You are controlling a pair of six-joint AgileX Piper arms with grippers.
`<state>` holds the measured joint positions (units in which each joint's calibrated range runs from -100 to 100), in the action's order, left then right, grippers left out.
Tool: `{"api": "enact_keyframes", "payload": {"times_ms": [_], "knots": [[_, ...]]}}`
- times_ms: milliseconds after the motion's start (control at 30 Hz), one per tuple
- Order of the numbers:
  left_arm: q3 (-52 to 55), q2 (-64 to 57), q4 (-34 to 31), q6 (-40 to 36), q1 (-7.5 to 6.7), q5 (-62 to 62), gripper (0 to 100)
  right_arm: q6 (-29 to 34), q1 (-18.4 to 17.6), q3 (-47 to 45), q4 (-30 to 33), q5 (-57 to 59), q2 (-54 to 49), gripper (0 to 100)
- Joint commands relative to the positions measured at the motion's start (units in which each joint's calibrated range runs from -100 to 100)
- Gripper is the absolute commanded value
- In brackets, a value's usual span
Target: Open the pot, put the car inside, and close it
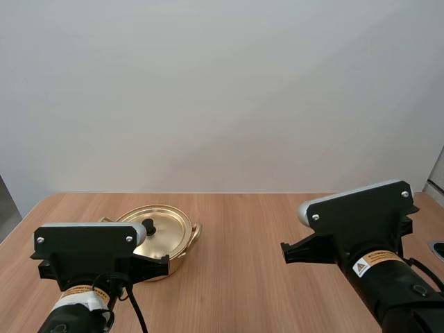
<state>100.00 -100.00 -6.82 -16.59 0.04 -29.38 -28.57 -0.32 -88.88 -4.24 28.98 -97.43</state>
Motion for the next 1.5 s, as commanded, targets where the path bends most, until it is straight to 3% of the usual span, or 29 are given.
{"api": "enact_keyframes", "payload": {"times_ms": [0,367,500,567,700,900,1467], "knots": [[0.00,0.00,0.06,-0.05,-0.01,-0.07,0,21.57,0.07,-2.79,10.94,6.88,-0.66,0],[0.00,0.00,0.06,-0.05,-0.01,-0.07,0,22.30,0.07,-7.40,11.56,6.07,-1.52,0],[0.00,0.00,0.06,-0.05,-0.01,-0.07,0,29.47,0.07,-7.40,15.62,6.56,-1.52,0],[0.00,0.00,0.06,-0.05,-0.01,-0.07,0,29.85,0.07,-7.40,15.79,6.51,-1.52,0],[0.00,0.00,0.06,-0.05,-0.01,-0.07,0,29.59,0.07,-7.76,15.79,6.51,-1.52,0],[0.00,0.00,0.06,-0.05,-0.01,-0.07,0,21.47,0.07,-11.12,14.63,2.77,-1.52,0],[0.00,0.00,0.06,-0.05,-0.01,-0.07,0,21.46,0.07,-11.12,13.50,1.40,-1.52,0]]}}
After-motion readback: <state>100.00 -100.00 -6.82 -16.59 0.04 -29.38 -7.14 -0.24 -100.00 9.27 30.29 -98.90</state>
